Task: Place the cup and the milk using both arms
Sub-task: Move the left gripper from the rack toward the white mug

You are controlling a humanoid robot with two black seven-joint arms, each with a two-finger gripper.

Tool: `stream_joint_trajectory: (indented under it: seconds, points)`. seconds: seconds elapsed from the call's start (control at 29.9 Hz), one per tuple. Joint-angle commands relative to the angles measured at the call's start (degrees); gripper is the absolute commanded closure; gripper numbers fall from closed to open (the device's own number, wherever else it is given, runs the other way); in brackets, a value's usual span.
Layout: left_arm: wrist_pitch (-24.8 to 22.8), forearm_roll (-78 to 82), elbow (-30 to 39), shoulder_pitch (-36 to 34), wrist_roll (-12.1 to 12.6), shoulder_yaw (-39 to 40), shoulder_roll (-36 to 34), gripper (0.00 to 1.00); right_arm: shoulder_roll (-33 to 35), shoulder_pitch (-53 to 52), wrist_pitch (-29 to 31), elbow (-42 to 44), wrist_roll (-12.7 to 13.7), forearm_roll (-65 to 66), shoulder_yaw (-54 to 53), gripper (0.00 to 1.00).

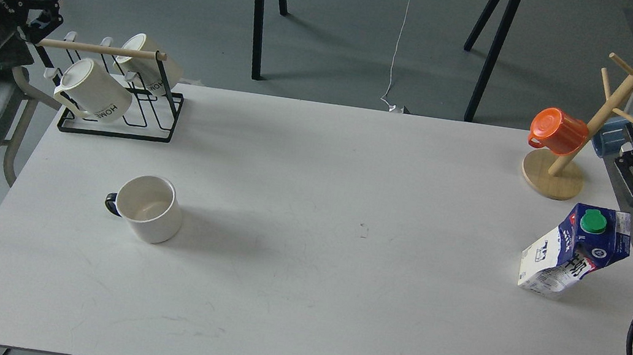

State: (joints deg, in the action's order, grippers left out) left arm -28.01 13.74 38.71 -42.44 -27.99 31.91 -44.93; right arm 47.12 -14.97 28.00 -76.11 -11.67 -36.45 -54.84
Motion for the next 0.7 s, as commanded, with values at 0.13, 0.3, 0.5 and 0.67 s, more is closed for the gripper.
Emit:
stream_joint_trajectory:
  seconds: [0.13,0.3,0.5,0.67]
  points:
    - [0.0,-0.1,0.2,0.9,0.0,-0.1,-0.8,0.00,-0.2,0.5,0.0,-0.2,-0.4,-0.3,-0.3,0.01]
    - [0.0,0.8,-0.8,1.1,0.0,-0.2,-0.8,0.00,-0.5,0.6,0.0,0.2,-0.4,-0.2,-0.4,0.01]
    - [0.0,24.7,0.2,1.0,0.0,0.0,-3.8,0.00,-0.7,0.6,0.0,0.1,-0.4,-0.2,-0.5,0.01]
    - [0.0,51.9,8.8,-0.8,0.0,0.0,-6.6,0.00,-0.7,0.6,0.0,0.4,-0.4,-0.2,-0.5,0.01]
